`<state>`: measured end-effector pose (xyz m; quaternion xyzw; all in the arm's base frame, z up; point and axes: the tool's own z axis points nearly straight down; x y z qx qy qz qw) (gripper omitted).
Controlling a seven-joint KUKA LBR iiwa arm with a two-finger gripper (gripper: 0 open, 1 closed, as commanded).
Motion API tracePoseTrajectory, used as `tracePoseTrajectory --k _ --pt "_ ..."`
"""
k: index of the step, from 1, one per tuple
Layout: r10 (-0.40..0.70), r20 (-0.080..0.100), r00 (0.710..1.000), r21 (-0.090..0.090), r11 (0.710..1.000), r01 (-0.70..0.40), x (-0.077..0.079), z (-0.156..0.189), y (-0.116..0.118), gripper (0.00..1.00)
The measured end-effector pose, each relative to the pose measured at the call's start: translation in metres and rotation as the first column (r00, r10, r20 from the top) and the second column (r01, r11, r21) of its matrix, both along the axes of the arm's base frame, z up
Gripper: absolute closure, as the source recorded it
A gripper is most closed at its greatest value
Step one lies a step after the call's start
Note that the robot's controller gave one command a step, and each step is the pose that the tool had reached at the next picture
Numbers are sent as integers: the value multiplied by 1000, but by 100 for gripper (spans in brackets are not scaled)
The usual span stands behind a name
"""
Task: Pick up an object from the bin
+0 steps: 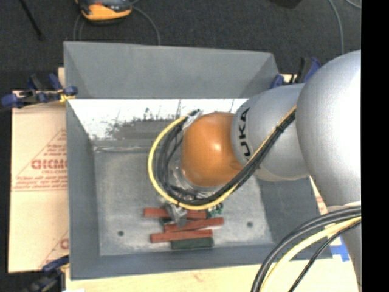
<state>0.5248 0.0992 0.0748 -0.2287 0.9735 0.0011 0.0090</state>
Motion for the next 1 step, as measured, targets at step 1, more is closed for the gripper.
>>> tracePoseTrajectory --k 1 --pt "-1 0 1000 0 1000 1 0 0 0 100"
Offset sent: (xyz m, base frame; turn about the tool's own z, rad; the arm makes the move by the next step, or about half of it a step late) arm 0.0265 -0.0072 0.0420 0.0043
